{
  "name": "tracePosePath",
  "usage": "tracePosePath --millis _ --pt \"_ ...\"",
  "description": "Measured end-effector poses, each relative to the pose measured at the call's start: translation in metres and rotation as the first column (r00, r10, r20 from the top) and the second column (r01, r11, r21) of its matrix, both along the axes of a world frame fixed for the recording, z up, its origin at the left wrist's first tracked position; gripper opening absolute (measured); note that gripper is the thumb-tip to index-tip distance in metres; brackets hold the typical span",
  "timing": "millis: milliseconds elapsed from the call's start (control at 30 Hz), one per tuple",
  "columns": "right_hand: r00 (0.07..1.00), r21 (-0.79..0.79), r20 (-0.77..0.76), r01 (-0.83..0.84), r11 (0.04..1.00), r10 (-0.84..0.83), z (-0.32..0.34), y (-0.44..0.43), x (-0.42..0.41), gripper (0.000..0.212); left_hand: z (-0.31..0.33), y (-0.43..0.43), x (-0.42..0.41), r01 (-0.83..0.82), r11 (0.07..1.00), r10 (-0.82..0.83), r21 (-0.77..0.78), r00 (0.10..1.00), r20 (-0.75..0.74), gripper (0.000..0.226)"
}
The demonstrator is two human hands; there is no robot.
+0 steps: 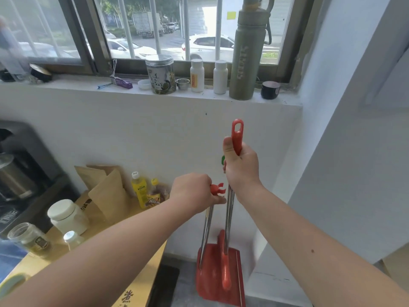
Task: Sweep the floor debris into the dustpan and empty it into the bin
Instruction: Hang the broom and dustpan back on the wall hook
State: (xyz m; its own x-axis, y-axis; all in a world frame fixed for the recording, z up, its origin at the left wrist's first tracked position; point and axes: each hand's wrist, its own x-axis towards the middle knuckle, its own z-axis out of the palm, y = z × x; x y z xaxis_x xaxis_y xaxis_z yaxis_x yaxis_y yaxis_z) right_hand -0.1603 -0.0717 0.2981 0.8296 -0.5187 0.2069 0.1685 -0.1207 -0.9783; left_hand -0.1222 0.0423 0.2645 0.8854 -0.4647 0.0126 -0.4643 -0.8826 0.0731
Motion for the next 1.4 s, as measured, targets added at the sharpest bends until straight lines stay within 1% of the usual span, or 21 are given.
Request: tracePosePath --millis 100,200,367,400,500,600,667,800,933,1100,1200,1267,1400 --pt "0.999 0.012 -0.033 0.015 1.000 -0.015 0.002 0.004 0.012 0.074 -0.001 0.003 0.012 0.008 1.000 -0.009 -0.028 1.000 -0.014 0.059" --pt "0.999 0.045 -0.032 0.015 0.999 -0.014 0.003 0.011 0.021 0.072 -0.002 0.003 0.023 0.020 0.999 -0.021 -0.049 1.000 -0.019 0.061" --pt "0.999 0.199 -0.021 0.046 0.979 -0.043 -0.004 0.021 0.032 0.052 -0.007 0.008 0.036 0.027 0.997 -0.030 -0.071 0.999 -0.037 0.060" --pt "0.998 0.220 -0.021 0.054 0.974 -0.051 -0.006 0.023 0.033 0.050 -0.009 0.010 0.038 0.034 0.997 -0.036 -0.072 0.999 -0.037 0.060" --pt "0.997 0.269 -0.032 0.070 0.960 -0.064 -0.010 0.025 0.039 0.059 -0.013 0.013 0.043 0.046 0.996 -0.049 -0.076 0.998 -0.040 0.059" --pt "0.995 0.323 -0.053 0.099 0.941 -0.086 -0.018 0.023 0.044 0.055 -0.019 0.012 0.046 0.057 0.996 -0.061 -0.067 0.996 -0.064 0.057" --pt "0.994 0.331 -0.064 0.104 0.938 -0.087 -0.026 0.024 0.046 0.052 -0.026 0.011 0.046 0.059 0.997 -0.064 -0.058 0.994 -0.083 0.057" --pt "0.990 0.330 -0.087 0.137 0.934 -0.114 -0.040 0.026 0.047 0.048 -0.044 0.006 0.045 0.081 0.996 -0.085 -0.044 0.989 -0.119 0.059" --pt "0.983 0.310 -0.160 0.136 0.941 -0.090 -0.057 0.019 0.049 0.045 -0.063 -0.002 0.050 0.092 0.995 -0.096 -0.027 0.977 -0.190 0.060" --pt "0.961 0.174 -0.259 0.141 0.975 -0.093 -0.091 0.008 0.055 0.044 -0.096 -0.014 0.058 0.088 0.995 -0.096 -0.042 0.943 -0.318 0.057" --pt "0.940 0.078 -0.305 0.182 0.980 -0.151 -0.113 0.000 0.067 0.045 -0.116 -0.025 0.067 0.097 0.995 -0.103 -0.035 0.931 -0.351 0.059" --pt "0.928 0.059 -0.326 0.208 0.976 -0.178 -0.125 -0.007 0.077 0.046 -0.129 -0.034 0.075 0.105 0.994 -0.107 -0.024 0.928 -0.358 0.057" --pt "0.915 0.067 -0.369 0.201 0.977 -0.164 -0.154 -0.022 0.094 0.048 -0.158 -0.048 0.092 0.118 0.993 -0.105 0.008 0.915 -0.390 0.058"
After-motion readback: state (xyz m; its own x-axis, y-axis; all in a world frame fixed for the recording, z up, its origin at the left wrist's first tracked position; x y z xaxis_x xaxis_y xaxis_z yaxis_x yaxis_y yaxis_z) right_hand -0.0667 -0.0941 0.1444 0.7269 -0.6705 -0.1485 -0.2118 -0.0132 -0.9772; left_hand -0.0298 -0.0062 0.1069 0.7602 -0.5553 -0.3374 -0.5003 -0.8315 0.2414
